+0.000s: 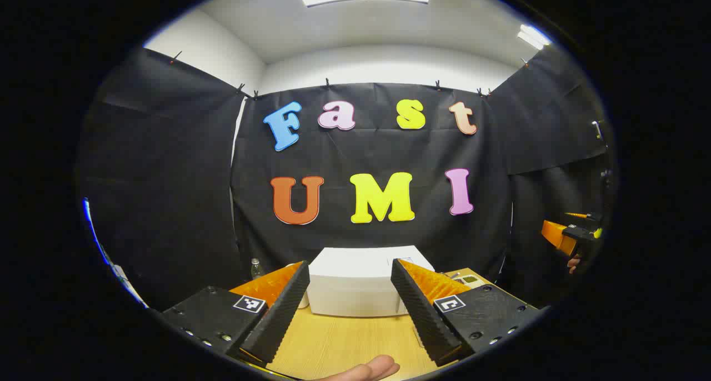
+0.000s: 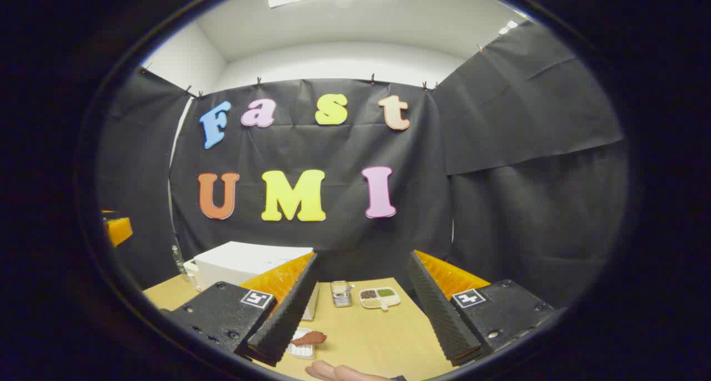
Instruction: Open the microwave oven with the left hand, put the food in, and close the microwave oven.
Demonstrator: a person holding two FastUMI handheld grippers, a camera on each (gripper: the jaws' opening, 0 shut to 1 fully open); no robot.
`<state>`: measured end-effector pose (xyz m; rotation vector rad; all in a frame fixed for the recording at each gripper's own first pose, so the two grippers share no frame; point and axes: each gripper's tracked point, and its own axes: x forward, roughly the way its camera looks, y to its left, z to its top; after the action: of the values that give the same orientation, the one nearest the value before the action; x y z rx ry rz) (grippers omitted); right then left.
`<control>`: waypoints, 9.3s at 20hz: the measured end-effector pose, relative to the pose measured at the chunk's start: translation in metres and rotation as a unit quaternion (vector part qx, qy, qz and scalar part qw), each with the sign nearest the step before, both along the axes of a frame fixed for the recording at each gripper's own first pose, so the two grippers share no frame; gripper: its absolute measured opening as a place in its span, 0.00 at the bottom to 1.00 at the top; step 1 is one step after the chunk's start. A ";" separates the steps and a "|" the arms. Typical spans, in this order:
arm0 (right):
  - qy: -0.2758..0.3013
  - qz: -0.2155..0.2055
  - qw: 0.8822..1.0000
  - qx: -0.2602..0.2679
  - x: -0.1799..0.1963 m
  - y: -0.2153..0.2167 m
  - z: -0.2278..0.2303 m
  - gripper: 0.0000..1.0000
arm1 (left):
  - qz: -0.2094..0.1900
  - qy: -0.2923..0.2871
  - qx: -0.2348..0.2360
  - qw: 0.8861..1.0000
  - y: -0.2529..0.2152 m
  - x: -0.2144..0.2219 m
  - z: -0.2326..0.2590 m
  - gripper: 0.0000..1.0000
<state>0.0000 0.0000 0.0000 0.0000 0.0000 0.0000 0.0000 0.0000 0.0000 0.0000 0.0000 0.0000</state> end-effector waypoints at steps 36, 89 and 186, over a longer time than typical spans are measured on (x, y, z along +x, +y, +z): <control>-0.029 0.022 0.999 0.021 -0.017 -0.040 0.009 0.93 | -0.073 0.057 -0.050 0.994 -0.098 0.185 -0.114 0.94; -0.021 0.047 0.999 -0.018 -0.043 -0.065 -0.054 0.94 | -0.141 0.137 -0.048 0.979 -0.130 0.190 -0.324 0.05; 0.091 0.171 0.980 -0.048 0.141 0.359 -0.268 0.11 | -0.009 0.040 -0.065 0.997 0.091 0.034 -0.150 0.94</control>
<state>0.1413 0.3594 -0.2684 -0.0967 0.1836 0.3436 0.0340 0.0914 -0.1497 -0.1298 0.0799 -0.0178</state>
